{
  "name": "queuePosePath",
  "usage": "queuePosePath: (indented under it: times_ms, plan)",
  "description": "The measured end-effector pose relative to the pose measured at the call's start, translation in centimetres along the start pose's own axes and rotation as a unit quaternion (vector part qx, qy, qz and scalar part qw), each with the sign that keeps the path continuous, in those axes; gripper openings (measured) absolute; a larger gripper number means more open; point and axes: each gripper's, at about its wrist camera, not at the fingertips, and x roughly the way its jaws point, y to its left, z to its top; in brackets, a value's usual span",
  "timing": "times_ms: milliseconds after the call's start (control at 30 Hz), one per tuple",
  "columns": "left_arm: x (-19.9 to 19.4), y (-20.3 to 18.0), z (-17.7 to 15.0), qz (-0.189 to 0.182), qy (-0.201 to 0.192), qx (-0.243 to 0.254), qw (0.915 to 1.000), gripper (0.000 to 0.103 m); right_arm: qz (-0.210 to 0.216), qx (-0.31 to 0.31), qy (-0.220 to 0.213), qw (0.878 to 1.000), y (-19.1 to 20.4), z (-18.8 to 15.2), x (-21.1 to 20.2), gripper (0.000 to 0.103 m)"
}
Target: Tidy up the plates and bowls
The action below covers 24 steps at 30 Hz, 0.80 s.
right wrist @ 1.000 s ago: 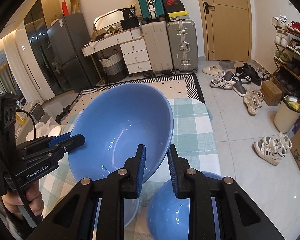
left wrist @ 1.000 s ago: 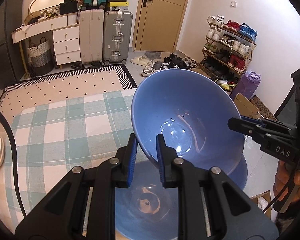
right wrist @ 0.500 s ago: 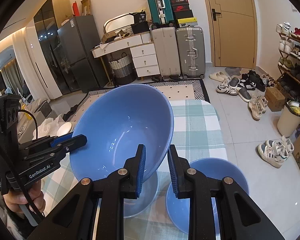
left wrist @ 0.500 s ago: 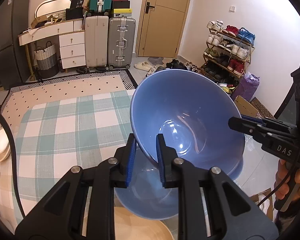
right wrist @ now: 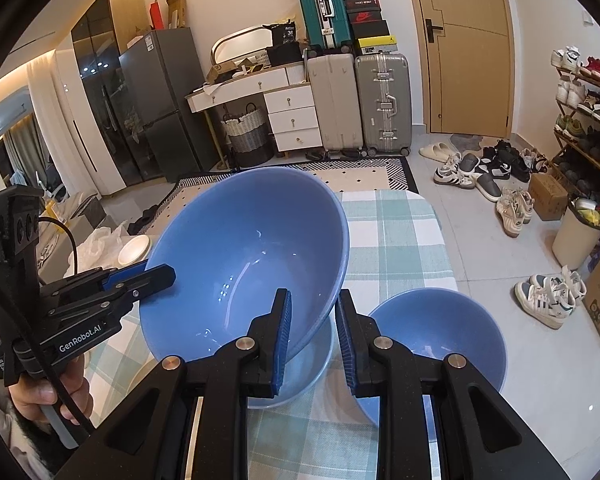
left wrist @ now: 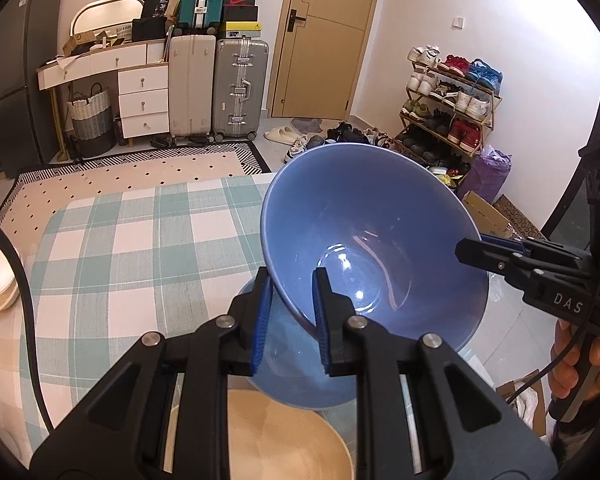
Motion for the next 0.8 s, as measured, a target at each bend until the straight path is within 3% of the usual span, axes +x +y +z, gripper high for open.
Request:
queuePosePath:
  times_ms: [800]
  plan:
    - [3.5, 4.3, -3.0, 0.015, 0.020, -0.017, 0.9996, 0.016, 0.012, -0.013, 0.028, 0.999, 2.0, -2.0, 3.5, 0.023]
